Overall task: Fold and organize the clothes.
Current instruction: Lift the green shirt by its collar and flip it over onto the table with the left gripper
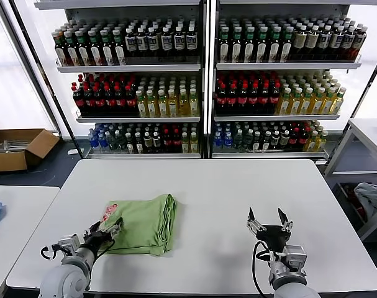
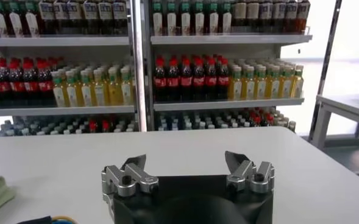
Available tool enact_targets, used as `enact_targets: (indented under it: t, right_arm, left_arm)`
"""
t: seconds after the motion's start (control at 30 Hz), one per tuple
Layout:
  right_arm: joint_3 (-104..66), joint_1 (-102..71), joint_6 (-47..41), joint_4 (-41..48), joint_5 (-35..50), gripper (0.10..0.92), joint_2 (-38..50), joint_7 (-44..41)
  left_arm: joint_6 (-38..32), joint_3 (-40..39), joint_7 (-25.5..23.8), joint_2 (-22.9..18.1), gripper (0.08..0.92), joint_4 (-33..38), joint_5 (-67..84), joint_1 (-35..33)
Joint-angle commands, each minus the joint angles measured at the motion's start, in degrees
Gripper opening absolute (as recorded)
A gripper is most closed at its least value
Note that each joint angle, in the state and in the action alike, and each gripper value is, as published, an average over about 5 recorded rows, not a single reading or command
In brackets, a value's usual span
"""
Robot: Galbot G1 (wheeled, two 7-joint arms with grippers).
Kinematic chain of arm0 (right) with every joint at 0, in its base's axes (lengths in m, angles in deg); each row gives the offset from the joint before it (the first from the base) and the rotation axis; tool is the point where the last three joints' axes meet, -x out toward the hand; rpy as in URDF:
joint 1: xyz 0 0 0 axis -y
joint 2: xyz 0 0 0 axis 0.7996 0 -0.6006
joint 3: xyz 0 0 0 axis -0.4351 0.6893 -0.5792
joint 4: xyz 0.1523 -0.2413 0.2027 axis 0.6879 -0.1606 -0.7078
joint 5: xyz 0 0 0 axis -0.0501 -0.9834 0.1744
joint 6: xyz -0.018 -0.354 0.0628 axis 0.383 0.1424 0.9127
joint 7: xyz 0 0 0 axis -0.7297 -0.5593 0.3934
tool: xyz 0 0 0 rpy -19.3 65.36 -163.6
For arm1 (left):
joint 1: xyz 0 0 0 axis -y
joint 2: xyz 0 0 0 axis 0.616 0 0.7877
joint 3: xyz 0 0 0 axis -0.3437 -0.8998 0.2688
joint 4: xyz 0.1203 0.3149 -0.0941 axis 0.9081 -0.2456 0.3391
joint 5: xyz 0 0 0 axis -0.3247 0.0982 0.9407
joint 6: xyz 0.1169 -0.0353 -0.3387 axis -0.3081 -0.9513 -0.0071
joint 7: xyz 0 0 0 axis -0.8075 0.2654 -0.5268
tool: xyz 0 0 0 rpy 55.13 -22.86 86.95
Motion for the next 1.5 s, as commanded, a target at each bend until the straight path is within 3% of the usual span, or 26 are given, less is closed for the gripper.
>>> enact_targets:
  t: [0.03,0.57,0.77,1.03,1.3,1.4,1.5]
  right_arm:
    - [-0.1,-0.1,0.1,-0.2,0.0,0.823,0.0,0.0]
    - [-0.2,0.0,0.0,-0.4,-0.1,0.823,0.2,0.3]
    - [-0.6,0.4,0.0,0.0,-0.1,0.823,0.5,0.5]
    - [-0.4,1.3,0.0,0.8,0.3,0.823,1.0,0.8]
    - [0.0,1.6,0.2,1.5,0.6,0.823,0.9,1.0]
    - [0.1,1.5,0.2,1.5,0.6,0.823,0.8,1.0]
    - [0.0,1.3,0.2,1.6,0.6,0.823,0.7,1.1]
  left_arm:
    - [0.1,-0.2,-0.3,-0.2,0.738,0.1,0.1,-0.2]
    - [-1.0,-0.3,-1.2,-0.9,0.271,0.3,-2.0,-1.0]
    - [-2.3,2.8,-1.3,1.6,0.124,1.0,-2.7,-1.2]
    - [-4.3,15.3,-3.9,13.3,0.112,-2.2,-4.8,-1.2]
    - [-9.2,25.0,-13.2,29.1,0.112,-13.2,-13.1,-2.0]
    - [-9.9,24.7,-14.8,32.0,0.112,-14.7,-14.0,-1.5]
    - [-10.1,22.4,-16.0,31.8,0.112,-13.7,-14.3,-0.8]
